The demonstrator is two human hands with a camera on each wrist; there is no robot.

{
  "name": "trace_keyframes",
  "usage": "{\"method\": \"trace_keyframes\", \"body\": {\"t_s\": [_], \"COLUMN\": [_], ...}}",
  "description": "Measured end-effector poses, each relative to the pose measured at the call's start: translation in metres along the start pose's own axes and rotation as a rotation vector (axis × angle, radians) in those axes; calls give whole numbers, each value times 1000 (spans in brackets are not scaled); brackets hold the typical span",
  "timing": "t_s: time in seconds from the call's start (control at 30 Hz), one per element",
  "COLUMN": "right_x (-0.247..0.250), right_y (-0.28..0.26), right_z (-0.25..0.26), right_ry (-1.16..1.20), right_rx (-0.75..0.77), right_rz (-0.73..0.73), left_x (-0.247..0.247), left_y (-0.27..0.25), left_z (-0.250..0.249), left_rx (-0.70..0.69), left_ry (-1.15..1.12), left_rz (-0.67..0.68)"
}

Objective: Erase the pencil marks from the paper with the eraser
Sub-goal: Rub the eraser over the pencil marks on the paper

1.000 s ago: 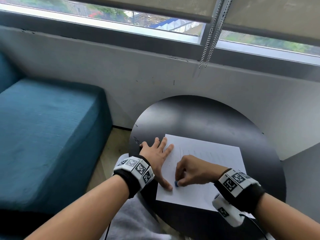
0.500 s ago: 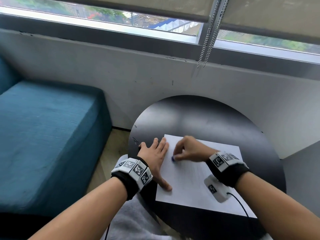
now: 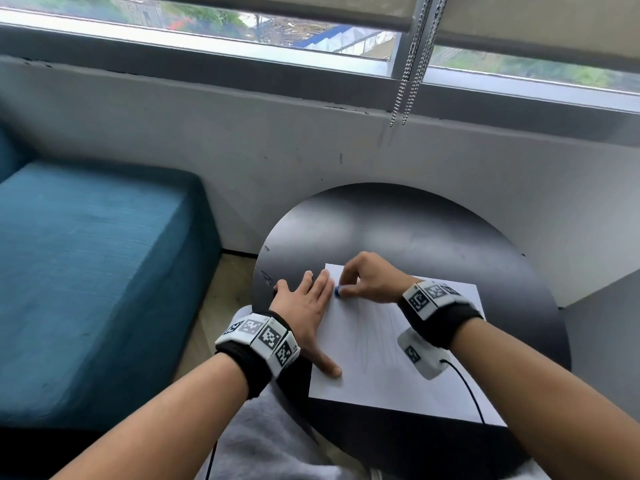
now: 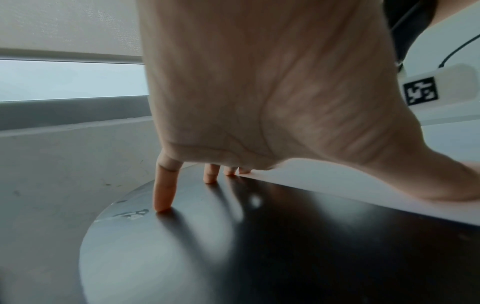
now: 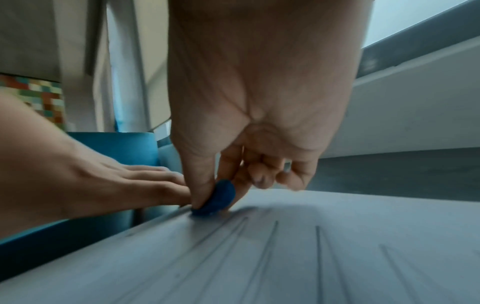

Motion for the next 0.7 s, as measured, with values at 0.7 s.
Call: {"method": "trace_keyframes", "body": {"t_s": [0.7], "right_x": [-15], "right_y": [-39], "right_z": [15], "right_ry": [69], "right_rx": [1], "right_rz": [151], "left_x": [0], "left_y": [1], "left_z": [-2], "left_rx": [12], "left_ry": [-9], "left_rz": [15]}}
Point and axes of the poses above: each hand's wrist, its own y-axis towards the middle knuckle, its own x-axis out of the back of the hand, z = x × y, the point moved 7 cm from there along y, towards the middle knuckle, and after that the axes turned 9 degrees about -z, right-handed, at the moved point
